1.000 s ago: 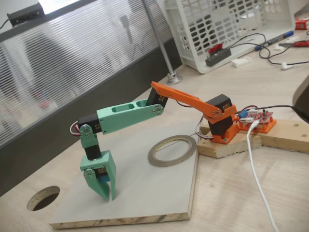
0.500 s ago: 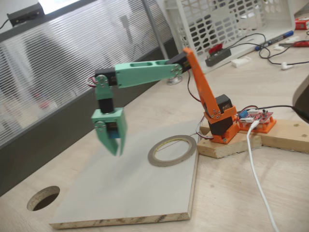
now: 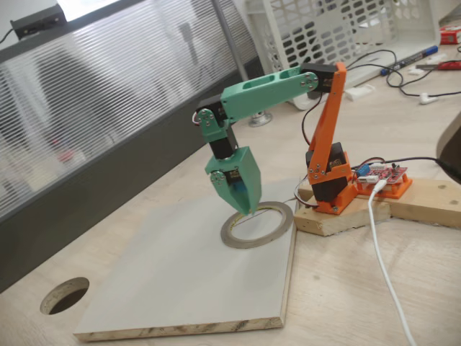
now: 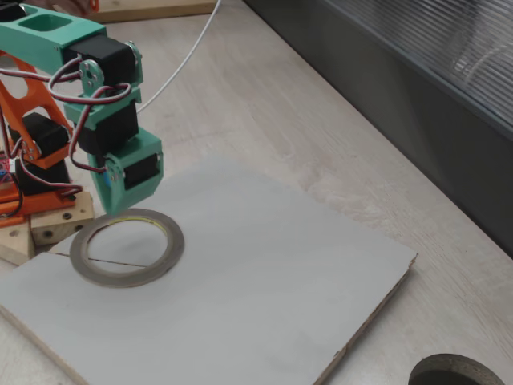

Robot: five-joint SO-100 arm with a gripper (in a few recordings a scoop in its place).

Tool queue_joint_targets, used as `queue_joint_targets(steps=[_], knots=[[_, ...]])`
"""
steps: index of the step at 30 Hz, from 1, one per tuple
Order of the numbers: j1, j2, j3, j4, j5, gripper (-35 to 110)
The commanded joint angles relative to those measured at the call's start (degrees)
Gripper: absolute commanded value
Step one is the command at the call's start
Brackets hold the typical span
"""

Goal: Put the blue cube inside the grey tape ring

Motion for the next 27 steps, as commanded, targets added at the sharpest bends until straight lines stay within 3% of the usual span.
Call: queue_joint_targets(steps=[1,11,27], knots=[[3.3,3.3,3.1,-0.4,0.1,-1],[9.9,3.9,9.4,-9.7,0.1,-1],[11.7,3.0,11.2,-9.3,0.8,-1]])
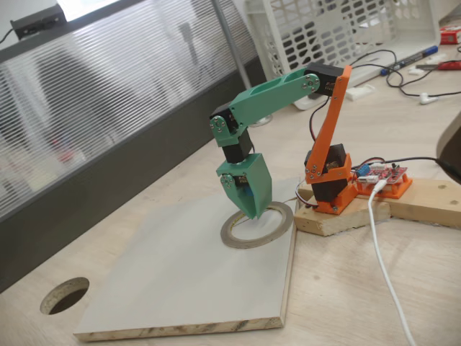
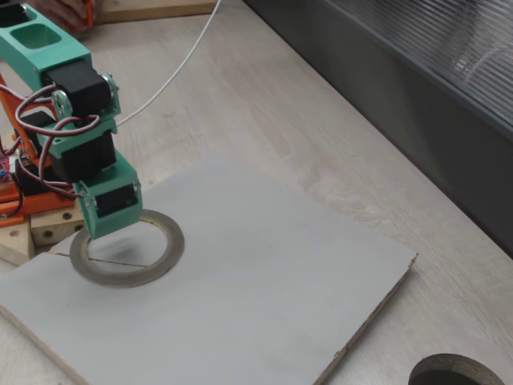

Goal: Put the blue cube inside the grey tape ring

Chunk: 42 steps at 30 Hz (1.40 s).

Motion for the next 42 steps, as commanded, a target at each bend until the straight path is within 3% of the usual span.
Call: queue_joint_targets(steps=[1,22,24,34,42], knots=[[0.7,0.7,1.0,0.6,0.8,-1],[0.7,1.6,0.9,0.4,1.0,0],[0.8,1.6,0.9,0.7,1.1,6],[0.2,-0.3,0.9,7.6,0.5,66],[0.1,-6.1,0.2,8.8,0.4,73]])
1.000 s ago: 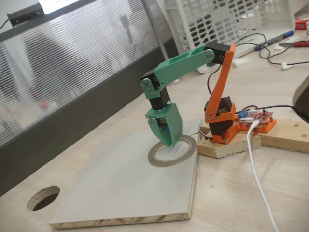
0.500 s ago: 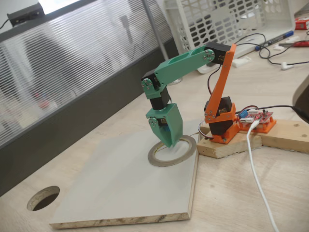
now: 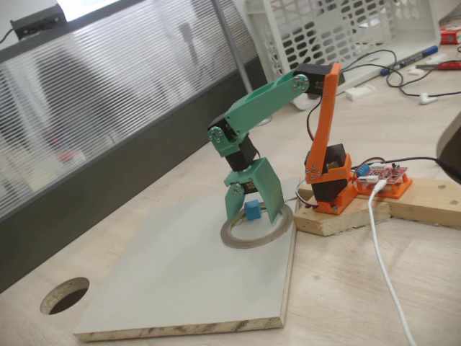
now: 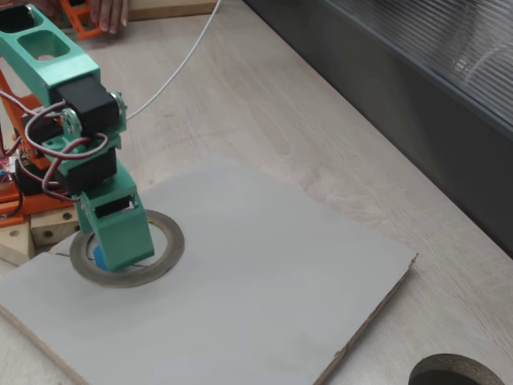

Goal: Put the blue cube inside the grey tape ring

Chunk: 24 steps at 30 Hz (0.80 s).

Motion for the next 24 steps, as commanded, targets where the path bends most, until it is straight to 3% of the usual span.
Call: queue_joint_targets(steps=[1,8,15,24], knots=[[0.4,0.4,-0.9,2.2,0.4,73],[0.3,1.1,-6.8,8.7,0.4,73],[0.3,0.0,-29.5,32.4,0.4,70],[0.7,0.0,-30.6,30.8,0.6,62]])
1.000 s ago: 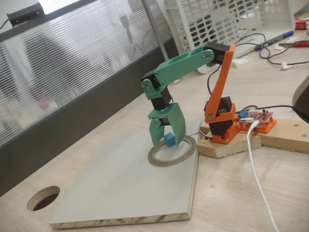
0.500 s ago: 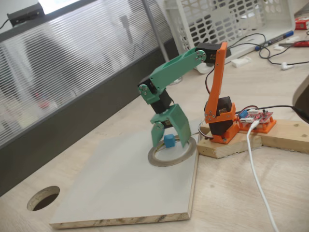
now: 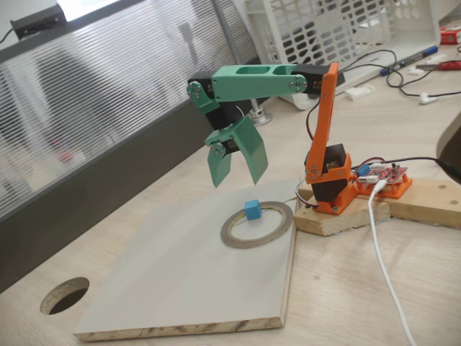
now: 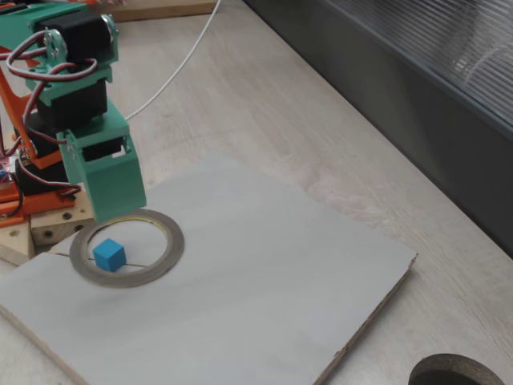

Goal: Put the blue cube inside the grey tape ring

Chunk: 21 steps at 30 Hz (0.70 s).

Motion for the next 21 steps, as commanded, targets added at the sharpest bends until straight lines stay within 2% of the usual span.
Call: queue_joint_targets(steps=[1,6,9,11,16,17,21], knots=[[0.7,0.4,-1.3,1.2,0.8,62],[0.9,0.4,-1.4,0.6,0.4,62],[0.8,0.4,-1.4,1.1,0.4,55],[0.8,0.5,-1.6,1.1,0.4,43],[0.8,0.5,-1.8,0.4,0.3,-5],[0.8,0.5,-1.5,0.4,0.2,-7],[0.6,1.5,-1.4,1.1,0.2,4]])
